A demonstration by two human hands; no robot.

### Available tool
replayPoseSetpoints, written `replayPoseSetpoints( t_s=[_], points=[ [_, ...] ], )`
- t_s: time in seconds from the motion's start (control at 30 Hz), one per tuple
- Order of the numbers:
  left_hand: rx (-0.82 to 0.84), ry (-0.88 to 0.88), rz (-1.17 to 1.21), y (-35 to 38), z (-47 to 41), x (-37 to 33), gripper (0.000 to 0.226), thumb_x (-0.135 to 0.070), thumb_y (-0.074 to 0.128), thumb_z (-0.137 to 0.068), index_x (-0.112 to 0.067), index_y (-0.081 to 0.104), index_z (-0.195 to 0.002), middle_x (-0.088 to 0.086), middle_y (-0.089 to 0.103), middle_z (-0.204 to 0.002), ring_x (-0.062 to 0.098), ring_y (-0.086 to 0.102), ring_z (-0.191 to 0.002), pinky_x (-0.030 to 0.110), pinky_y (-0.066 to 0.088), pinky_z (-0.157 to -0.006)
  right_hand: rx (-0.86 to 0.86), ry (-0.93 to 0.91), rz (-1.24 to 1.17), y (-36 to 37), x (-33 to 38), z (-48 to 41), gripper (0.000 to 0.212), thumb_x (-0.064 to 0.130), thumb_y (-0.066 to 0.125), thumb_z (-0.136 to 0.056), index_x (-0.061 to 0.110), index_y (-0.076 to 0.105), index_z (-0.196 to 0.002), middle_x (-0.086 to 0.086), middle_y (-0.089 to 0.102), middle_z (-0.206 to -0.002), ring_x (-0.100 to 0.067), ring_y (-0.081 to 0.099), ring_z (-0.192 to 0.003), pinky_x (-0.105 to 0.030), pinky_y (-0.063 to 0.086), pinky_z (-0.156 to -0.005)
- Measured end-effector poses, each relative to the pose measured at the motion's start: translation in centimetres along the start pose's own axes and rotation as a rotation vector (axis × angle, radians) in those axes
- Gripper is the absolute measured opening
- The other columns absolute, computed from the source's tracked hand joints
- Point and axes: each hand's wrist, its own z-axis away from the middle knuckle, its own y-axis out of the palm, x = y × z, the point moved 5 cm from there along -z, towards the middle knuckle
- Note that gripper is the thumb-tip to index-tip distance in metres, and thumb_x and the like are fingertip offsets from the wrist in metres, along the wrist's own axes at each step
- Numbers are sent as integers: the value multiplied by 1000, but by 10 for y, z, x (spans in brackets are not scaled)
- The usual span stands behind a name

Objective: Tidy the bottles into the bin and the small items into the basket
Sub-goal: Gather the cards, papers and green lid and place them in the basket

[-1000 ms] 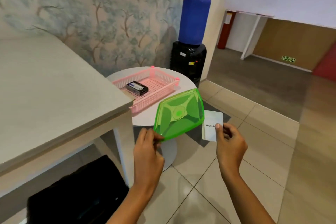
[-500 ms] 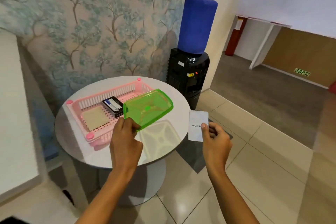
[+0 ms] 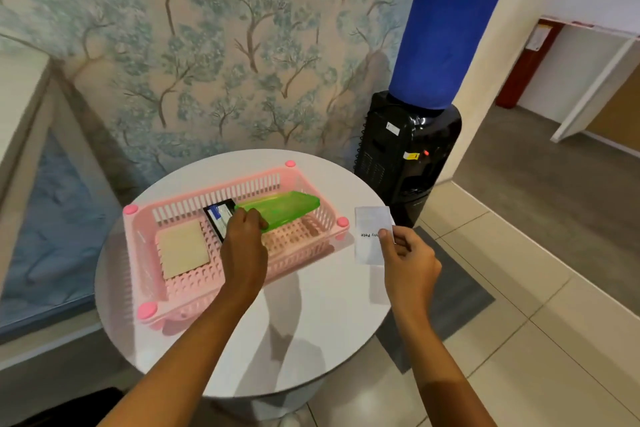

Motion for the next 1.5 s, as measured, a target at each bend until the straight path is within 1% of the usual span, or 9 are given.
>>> replayPoseSetpoints(
  t_s=[0.23,0.5,0.7,0.83,1.0,1.13,1.23,1.4,1.5],
  points=[
    [140,-23,-134,72,-67,11,36,22,50,-68,-3,60,-92,16,57,-100,34,55,-97,35,34,-54,99,-1,20,46,-13,-64,6,23,66,-89,27,66,-93,29,60,-76,19,60,-75,3,41,-51],
    [234,-50,-142,119,-78,39,34,22,55,-62,-4,63,-83,13,61,-88,31,58,-88,30,31,-52,211,41,16,104,-30,-108,4,21,65,-90,22,67,-93,26,62,-77,16,62,-72,-1,45,-53],
    [441,-136,-90,148,-78,71,26,8,57,-72,-7,69,-89,14,64,-95,28,60,-95,36,46,-75,325,68,42,143,-43,-132,4,25,65,-90,28,64,-87,27,62,-73,9,64,-68,-13,54,-59],
    [560,-211,-64,160,-75,82,23,0,57,-83,-9,70,-100,13,65,-107,26,60,-100,34,47,-87,377,56,43,165,-45,-142,5,24,65,-90,26,65,-85,25,63,-70,7,64,-65,-9,49,-56],
    [514,-285,63,149,-83,88,19,2,57,-86,-2,72,-96,18,69,-101,31,63,-96,30,44,-84,511,8,54,195,-44,-152,4,18,67,-88,21,68,-85,22,63,-68,11,62,-63,-4,45,-60],
    [383,-359,78,114,-85,102,18,4,60,-84,-3,73,-94,16,70,-99,29,64,-92,30,46,-84,719,-76,86,230,-37,-149,4,12,68,-86,13,72,-85,9,66,-70,5,59,-65,-3,41,-61],
    [289,-449,71,83,-76,115,10,-2,65,-84,-7,73,-88,11,71,-95,19,60,-78,25,42,-73,950,-191,143,261,-30,-129,9,5,66,-85,9,73,-86,2,68,-75,-5,58,-69,-6,38,-62],
    [286,-565,73,56,-54,127,10,-18,65,-87,-12,71,-91,3,68,-92,13,57,-75,21,38,-67,1446,-415,414,302,-49,-75,12,5,62,-88,4,71,-95,-16,72,-96,-27,65,-92,-30,43,-70],
    [352,-620,93,57,-41,128,9,-21,67,-85,-13,71,-88,-4,64,-84,0,52,-67,11,35,-59,1591,-490,518,310,-60,-52,17,10,62,-90,5,70,-104,-17,70,-106,-29,63,-101,-35,48,-81]
  ],
)
